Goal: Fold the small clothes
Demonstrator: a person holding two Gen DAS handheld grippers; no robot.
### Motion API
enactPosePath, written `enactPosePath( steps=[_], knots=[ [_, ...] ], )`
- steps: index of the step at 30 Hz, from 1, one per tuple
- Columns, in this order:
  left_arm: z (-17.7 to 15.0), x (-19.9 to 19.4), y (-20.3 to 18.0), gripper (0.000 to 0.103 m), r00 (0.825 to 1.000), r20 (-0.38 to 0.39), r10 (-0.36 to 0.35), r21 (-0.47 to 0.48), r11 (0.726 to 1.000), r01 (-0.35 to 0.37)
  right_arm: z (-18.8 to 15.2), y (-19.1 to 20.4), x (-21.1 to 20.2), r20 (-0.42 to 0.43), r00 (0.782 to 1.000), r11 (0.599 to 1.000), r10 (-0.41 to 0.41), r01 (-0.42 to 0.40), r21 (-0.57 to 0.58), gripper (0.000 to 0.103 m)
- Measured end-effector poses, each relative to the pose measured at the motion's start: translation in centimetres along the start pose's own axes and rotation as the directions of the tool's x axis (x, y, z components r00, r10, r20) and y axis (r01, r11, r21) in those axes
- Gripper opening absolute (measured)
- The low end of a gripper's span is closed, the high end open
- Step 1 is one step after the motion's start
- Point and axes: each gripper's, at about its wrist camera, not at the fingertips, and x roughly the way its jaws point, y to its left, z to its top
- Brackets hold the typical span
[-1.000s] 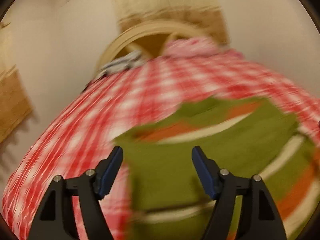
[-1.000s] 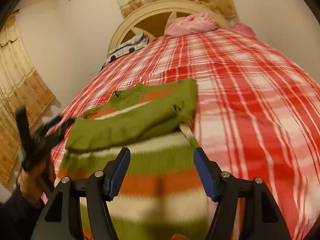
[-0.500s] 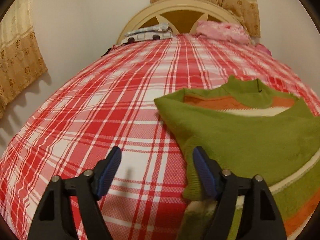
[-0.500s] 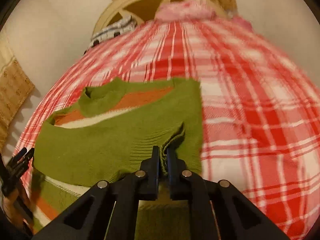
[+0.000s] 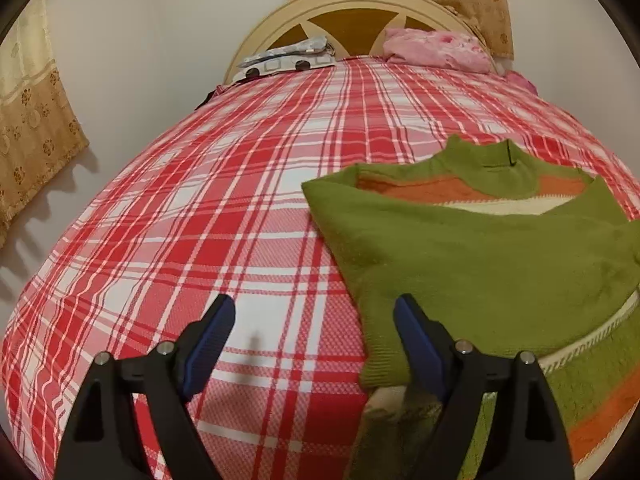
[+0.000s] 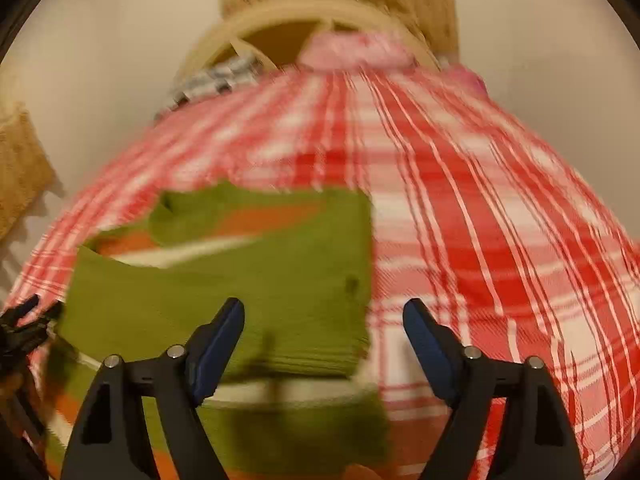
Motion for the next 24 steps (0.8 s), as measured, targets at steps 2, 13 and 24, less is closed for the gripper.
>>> enactPosePath(
  steps=[2, 13, 24],
  knots=[
    [-0.2, 0.3, -0.2, 0.085, 1.0, -0.007, -0.001, 0.001, 1.0, 0.001, 0.0, 2.1, -0.1, -0.008, 1.0, 0.997, 0.017, -0.017, -0.069, 0.082],
    [-1.0, 0.7, -0.4, 0.09, 1.0, -0.015, -0.02, -0.005, 1.0, 0.02, -3.4, 2.6, 4.6, -0.162, 0.987, 0.996, 0.004, -0.019, -0.09, 0.072],
    [-1.2, 0.9, -0.7, 0.095, 1.0, -0.022, -0.002, 0.006, 1.0, 0.002, -4.3, 2.5, 4.8, -0.132, 0.991, 0.996, -0.007, -0.005, -0.09, 0.072]
  ],
)
